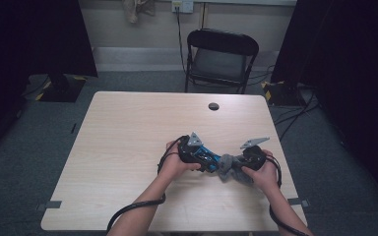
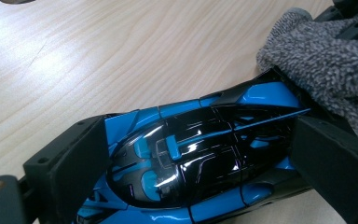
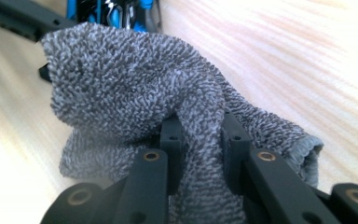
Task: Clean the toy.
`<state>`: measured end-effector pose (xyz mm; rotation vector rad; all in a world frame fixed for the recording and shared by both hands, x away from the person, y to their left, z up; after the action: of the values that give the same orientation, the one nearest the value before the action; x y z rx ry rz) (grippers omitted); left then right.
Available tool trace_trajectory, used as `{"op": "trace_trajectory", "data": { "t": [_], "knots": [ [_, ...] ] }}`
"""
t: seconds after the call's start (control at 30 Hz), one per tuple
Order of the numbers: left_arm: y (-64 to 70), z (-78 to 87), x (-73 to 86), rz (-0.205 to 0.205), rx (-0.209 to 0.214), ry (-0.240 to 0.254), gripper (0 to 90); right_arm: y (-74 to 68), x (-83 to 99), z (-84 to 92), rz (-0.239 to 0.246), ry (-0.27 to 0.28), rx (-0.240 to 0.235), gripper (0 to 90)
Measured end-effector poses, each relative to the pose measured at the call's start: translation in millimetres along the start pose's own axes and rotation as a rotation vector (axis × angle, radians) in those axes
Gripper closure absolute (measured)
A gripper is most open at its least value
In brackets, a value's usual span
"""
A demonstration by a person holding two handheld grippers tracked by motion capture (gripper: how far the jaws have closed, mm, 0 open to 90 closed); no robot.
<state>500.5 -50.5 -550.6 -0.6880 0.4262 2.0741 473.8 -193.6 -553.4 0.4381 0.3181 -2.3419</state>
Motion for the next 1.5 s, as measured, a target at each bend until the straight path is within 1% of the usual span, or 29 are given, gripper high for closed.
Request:
{"op": "trace_trajectory", "data": {
  "t": [0.13, 0.27, 0.33, 0.4, 0.53, 0.57, 0.6, 0.7, 0.77, 0.87, 1.0, 1.03, 1.07, 1.1, 1.37, 1.4, 1.5],
  "knots": [
    [0.0, 0.1, 0.1, 0.0, -0.001, -0.002, 4.6, 3.3, -3.5, -1.2, -0.026, 0.007, 0.018, 76.4],
    [0.3, 0.2, 0.3, 0.005, 0.0, 0.001, 4.7, 6.9, -6.9, -2.2, -0.039, 0.013, 0.034, 76.5],
    [-0.1, 0.4, 0.7, 0.003, -0.003, 0.003, 4.7, 9.7, -8.0, -2.6, -0.057, 0.015, 0.042, 76.6],
    [-0.2, 0.4, 0.5, 0.0, -0.004, 0.002, 4.8, 11.5, -9.6, -3.1, -0.062, 0.017, 0.047, 76.6],
    [-0.4, 0.6, 0.7, -0.002, -0.006, 0.001, 4.8, 15.4, -12.5, -3.0, -0.075, 0.017, 0.075, 76.8],
    [0.3, 0.4, 0.7, 0.006, -0.001, 0.002, 4.8, 16.0, -13.0, -3.1, -0.077, 0.017, 0.077, 76.8],
    [0.3, 0.4, 0.6, 0.006, -0.001, 0.003, 4.8, 17.1, -14.1, -3.7, -0.079, 0.022, 0.077, 76.9],
    [0.2, 0.4, 0.4, 0.003, -0.002, -0.002, 4.9, 19.5, -16.3, -4.7, -0.1, 0.027, 0.081, 77.0],
    [0.0, 0.4, 0.2, 0.002, -0.003, -0.005, 4.9, 22.2, -18.3, -5.1, -0.118, 0.031, 0.092, 77.0],
    [0.3, 0.7, 1.0, 0.006, -0.002, -0.001, 4.9, 26.4, -20.0, -4.8, -0.137, 0.034, 0.104, 77.1],
    [0.1, 0.7, 0.8, 0.004, -0.003, 0.006, 5.1, 31.4, -20.6, -1.6, -0.14, 0.042, 0.129, 77.1],
    [0.4, 0.6, 0.9, 0.008, -0.001, 0.008, 5.1, 32.6, -20.4, -0.1, -0.147, 0.049, 0.132, 77.1],
    [0.4, 0.6, 0.9, 0.008, -0.001, 0.008, 5.1, 32.9, -20.5, 1.2, -0.152, 0.06, 0.123, 77.1],
    [0.3, 0.6, 0.8, 0.008, -0.001, 0.008, 5.1, 33.0, -20.3, 2.3, -0.153, 0.068, 0.114, 77.1],
    [0.3, 0.6, 0.8, 0.007, 0.0, 0.012, 5.1, 32.7, -12.6, 15.8, -0.12, 0.08, 0.115, 77.1],
    [0.4, 0.6, 0.7, 0.008, 0.0, 0.014, 5.1, 33.0, -11.4, 18.6, -0.118, 0.087, 0.12, 77.2],
    [0.4, 0.7, 1.0, 0.008, 0.001, 0.014, 5.1, 31.9, -8.2, 25.8, -0.108, 0.104, 0.116, 77.1]
  ]
}}
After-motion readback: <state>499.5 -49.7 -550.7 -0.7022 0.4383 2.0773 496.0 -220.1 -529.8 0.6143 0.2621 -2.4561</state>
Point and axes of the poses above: each handheld gripper's, and its own axes: z roughly backward along the jaws, x roughly out of its underside, y roughly to its right, the point moved 10 cm from there along -z, roughly forward along the jaws, and after that the axes turned 15 degrees about -y, right-handed, at the moved point
